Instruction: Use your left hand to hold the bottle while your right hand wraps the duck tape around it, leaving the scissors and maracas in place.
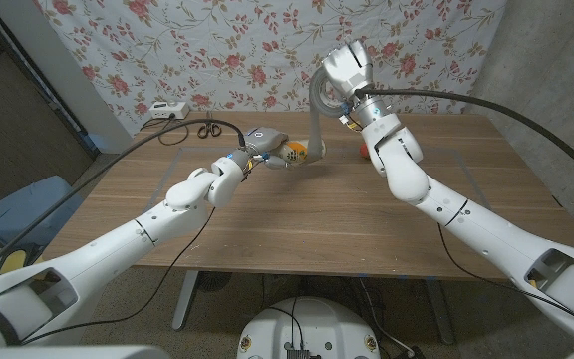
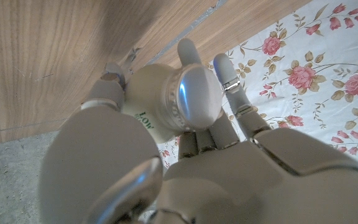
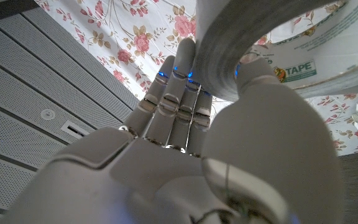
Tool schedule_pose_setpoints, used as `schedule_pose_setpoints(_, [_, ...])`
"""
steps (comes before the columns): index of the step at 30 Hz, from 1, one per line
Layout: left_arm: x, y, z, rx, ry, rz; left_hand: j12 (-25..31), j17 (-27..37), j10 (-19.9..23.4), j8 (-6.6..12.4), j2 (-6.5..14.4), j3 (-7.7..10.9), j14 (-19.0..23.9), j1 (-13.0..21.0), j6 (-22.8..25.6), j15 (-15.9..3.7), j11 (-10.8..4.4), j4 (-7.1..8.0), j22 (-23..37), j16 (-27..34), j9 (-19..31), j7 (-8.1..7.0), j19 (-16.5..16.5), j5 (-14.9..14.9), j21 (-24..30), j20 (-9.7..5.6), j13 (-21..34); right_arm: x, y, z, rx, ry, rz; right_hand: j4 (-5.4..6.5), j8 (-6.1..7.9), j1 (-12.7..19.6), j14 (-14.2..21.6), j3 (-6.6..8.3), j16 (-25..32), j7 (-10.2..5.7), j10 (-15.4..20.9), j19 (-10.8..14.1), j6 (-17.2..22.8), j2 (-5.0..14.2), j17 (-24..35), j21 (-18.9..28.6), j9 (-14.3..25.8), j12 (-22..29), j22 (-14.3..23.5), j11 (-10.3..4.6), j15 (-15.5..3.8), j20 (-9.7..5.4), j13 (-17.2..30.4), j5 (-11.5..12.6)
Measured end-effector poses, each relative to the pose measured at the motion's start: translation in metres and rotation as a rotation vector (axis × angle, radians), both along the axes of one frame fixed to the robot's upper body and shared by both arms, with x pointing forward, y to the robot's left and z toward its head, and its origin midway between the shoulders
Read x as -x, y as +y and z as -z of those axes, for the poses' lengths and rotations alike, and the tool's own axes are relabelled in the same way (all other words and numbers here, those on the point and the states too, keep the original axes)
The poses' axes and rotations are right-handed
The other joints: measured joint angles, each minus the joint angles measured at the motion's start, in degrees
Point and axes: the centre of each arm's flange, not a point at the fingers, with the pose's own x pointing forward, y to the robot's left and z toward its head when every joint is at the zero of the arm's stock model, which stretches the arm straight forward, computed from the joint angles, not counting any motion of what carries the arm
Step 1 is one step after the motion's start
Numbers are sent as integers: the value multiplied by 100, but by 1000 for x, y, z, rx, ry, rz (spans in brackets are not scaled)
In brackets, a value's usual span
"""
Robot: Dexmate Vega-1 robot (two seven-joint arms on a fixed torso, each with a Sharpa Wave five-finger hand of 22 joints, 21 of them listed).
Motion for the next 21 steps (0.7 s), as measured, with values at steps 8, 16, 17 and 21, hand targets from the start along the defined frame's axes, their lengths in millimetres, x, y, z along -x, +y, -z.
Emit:
schedule_pose_setpoints(8, [4, 0, -1, -8, 3, 3, -1, 10, -9, -15, 0, 0, -1, 0, 0, -1, -9, 0, 0, -11, 0, 0, -4, 1, 0, -4, 0, -10, 14, -8, 49, 31, 28, 0, -24, 0, 10, 0, -36, 0, 0, -31, 0, 0, 53, 23, -17, 0, -17, 0, 10, -31, 0, 37])
schedule_pose_setpoints(16, [9, -2, -3, -16, -5, 22, -28, 26, -8, -41, 0, 0, -3, 0, 0, -3, -9, 0, 1, -11, 1, 0, -3, 1, 0, -4, 0, -30, 23, -12, 88, 63, 69, 0, -57, 0, 11, 0, -69, 0, 0, -31, 0, 0, 83, 69, -20, -1, -26, 0, 11, -31, 0, 67])
schedule_pose_setpoints(17, [9, -3, -3, -18, -6, 26, -27, 26, -8, -44, 0, 0, -3, 0, 0, -3, -9, 0, 1, -11, 1, 0, -3, 1, 0, -4, 0, -30, 23, -12, 89, 66, 72, 0, -57, 0, 11, 0, -85, 0, 0, -31, 0, 0, 100, 87, -32, -2, -26, 0, 11, -31, 0, 77])
schedule_pose_setpoints(21, [12, -5, -6, -22, -15, 37, -27, 26, -8, -61, 0, 0, -4, 0, 0, -4, -10, 0, 1, -41, 1, 0, -3, 1, 0, -4, 0, -40, 26, -13, 103, 83, 97, 0, -77, 0, 21, 0, -89, 1, 0, -53, 0, 0, 105, 86, -34, -20, -26, 0, 20, -53, 0, 81])
